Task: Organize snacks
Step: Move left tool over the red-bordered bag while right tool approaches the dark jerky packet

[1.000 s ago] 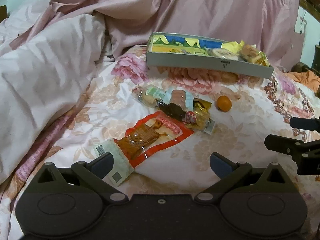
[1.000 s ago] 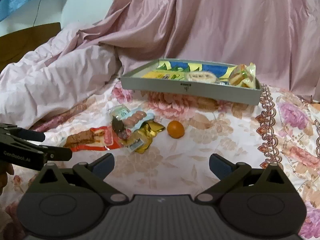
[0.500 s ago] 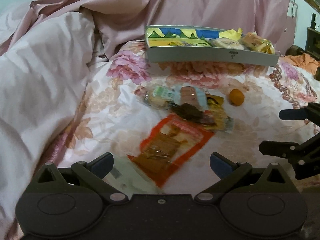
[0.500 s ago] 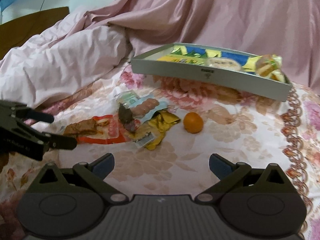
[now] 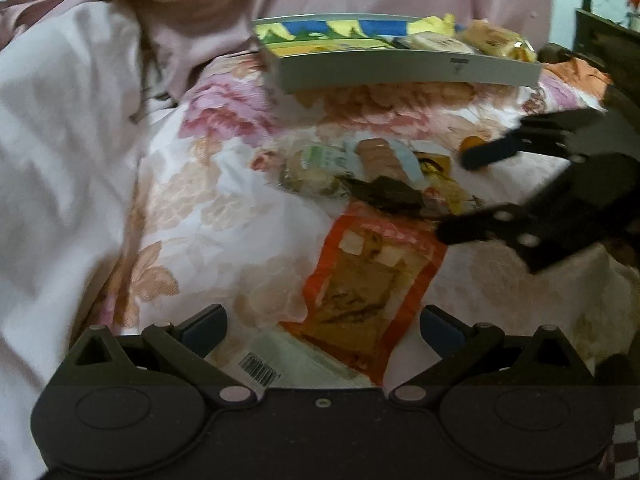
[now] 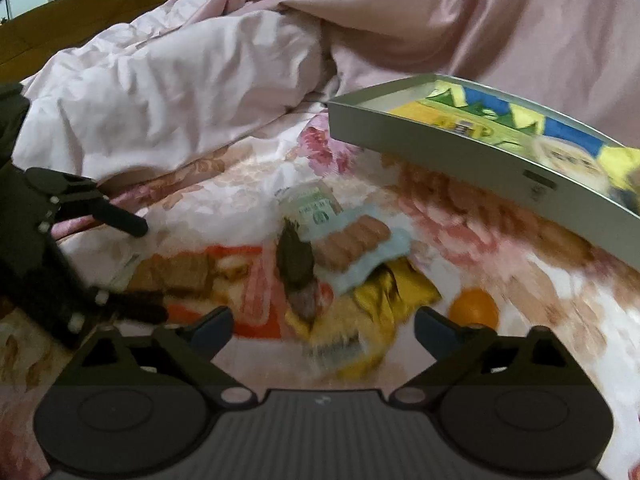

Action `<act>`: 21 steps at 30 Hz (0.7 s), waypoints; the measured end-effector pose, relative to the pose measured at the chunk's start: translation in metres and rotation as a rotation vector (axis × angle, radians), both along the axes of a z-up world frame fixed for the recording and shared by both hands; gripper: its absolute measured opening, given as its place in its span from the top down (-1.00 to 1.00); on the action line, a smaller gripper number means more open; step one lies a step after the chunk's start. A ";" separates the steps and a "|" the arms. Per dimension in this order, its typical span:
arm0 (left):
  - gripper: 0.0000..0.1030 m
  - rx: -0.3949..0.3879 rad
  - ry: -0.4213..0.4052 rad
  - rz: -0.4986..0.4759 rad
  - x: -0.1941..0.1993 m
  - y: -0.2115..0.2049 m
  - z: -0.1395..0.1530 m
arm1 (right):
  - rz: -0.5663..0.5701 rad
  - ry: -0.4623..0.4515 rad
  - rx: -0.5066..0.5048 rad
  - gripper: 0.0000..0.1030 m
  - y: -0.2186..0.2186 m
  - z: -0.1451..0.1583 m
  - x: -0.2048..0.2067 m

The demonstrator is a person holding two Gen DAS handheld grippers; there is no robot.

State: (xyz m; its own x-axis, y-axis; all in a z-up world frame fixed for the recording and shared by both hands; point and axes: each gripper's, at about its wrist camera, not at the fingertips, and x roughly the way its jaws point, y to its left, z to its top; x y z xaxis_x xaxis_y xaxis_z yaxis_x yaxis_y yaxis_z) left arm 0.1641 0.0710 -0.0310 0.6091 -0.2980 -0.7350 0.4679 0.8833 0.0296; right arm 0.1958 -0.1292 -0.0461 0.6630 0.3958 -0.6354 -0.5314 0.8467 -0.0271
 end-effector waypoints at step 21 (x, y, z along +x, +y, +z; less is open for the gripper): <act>-0.60 -0.065 0.089 -0.104 0.006 -0.013 0.002 | 0.170 0.069 -0.029 -0.22 0.019 -0.002 0.028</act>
